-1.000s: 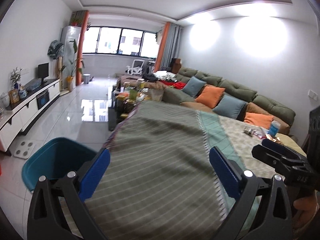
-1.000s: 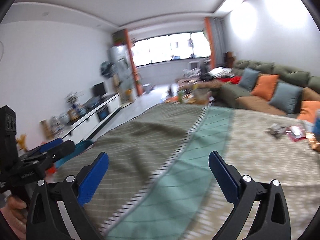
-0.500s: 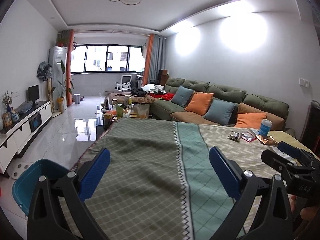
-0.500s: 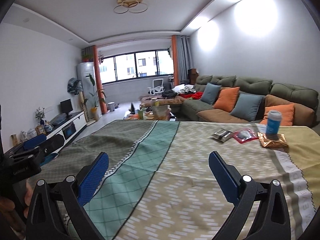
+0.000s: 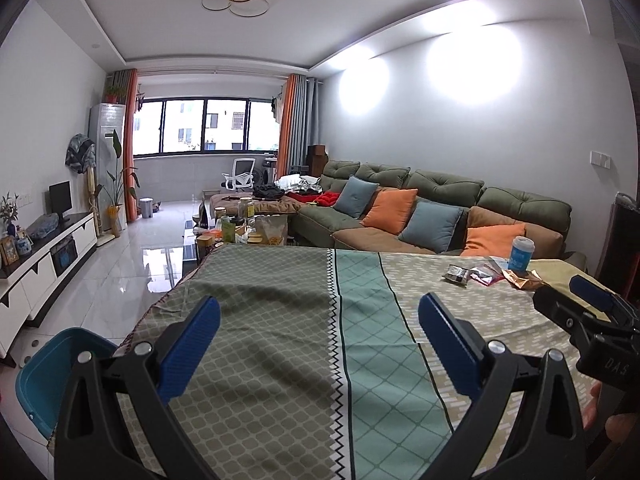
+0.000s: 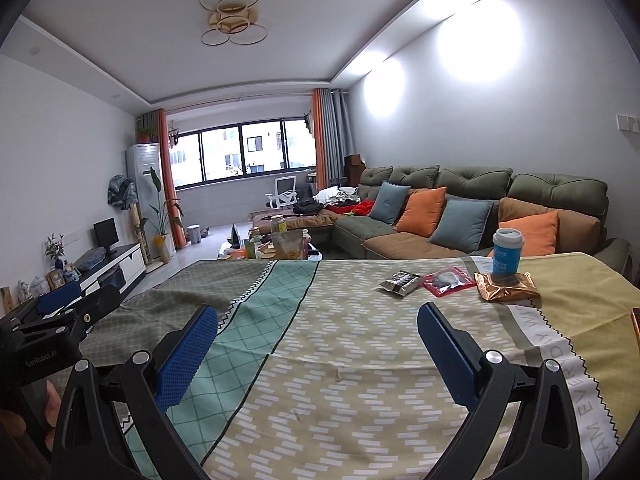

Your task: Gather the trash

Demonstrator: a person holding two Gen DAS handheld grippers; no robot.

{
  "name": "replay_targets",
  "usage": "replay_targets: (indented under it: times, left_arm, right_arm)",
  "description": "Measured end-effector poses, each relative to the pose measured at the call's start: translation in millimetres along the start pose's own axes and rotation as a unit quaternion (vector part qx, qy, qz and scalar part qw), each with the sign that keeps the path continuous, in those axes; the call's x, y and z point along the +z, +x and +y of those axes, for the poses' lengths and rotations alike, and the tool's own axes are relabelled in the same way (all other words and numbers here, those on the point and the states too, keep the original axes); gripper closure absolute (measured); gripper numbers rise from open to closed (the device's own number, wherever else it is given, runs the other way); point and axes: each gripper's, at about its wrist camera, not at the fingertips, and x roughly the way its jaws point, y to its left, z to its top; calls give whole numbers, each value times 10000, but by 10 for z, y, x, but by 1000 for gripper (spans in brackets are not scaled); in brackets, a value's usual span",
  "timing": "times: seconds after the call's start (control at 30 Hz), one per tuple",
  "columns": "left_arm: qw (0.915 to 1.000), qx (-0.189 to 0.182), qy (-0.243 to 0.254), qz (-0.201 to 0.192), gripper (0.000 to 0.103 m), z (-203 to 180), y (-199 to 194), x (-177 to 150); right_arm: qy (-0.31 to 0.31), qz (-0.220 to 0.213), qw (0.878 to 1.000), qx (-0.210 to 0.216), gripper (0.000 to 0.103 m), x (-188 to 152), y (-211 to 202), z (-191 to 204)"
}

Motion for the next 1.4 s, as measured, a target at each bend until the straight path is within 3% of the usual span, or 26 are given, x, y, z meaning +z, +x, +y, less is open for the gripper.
replay_targets:
  times: [1.4]
  left_arm:
    - [9998, 109, 54, -150, 3, -77, -10, -4]
  right_arm:
    - [-61, -65, 9999, -87, 4, 10, -63, 15]
